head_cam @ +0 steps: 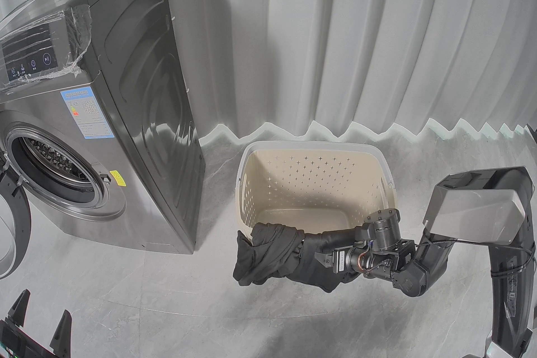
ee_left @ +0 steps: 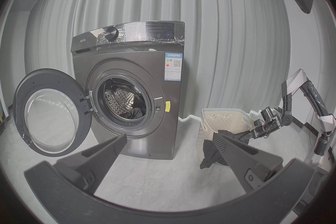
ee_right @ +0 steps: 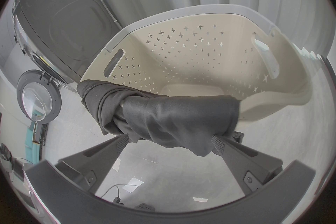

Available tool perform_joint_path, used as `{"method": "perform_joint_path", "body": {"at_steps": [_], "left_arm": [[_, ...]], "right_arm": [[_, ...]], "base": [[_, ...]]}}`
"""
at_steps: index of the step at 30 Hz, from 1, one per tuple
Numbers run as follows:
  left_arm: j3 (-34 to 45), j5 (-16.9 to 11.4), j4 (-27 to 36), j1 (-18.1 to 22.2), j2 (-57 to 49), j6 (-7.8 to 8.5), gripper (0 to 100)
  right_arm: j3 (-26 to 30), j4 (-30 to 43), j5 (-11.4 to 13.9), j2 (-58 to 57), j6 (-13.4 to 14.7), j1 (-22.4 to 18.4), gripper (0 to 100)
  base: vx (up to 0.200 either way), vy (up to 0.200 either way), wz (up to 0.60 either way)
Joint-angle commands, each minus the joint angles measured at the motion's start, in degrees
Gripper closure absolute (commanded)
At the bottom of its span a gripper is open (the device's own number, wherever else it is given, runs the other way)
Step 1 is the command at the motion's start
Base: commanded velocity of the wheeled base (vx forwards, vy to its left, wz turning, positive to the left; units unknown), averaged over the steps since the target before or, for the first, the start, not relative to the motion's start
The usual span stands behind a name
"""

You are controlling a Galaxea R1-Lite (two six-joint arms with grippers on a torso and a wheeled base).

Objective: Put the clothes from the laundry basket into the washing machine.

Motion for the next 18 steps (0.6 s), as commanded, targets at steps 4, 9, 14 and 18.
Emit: {"method": "perform_joint_path", "body": {"at_steps": [4, 9, 14, 18], "left_arm": [[0.8, 0.0, 0.0, 0.0, -0.8, -0.06, 0], [0.8, 0.0, 0.0, 0.0, -0.8, -0.06, 0], [0.8, 0.0, 0.0, 0.0, -0.8, -0.06, 0], [0.8, 0.0, 0.0, 0.0, -0.8, -0.06, 0]], "right_arm": [[-4.0, -0.1, 0.0, 2.8, 0.4, 0.5, 0], [-6.3, -0.1, 0.0, 4.3, 0.5, 0.0, 0], [-7.6, -0.1, 0.0, 4.7, 0.5, -0.2, 0], [-8.2, -0.2, -0.1, 5.3, 0.5, -0.2, 0]], "base": [[0.0, 0.0, 0.0], [0.0, 0.0, 0.0], [0.0, 0.0, 0.0], [0.0, 0.0, 0.0]]}}
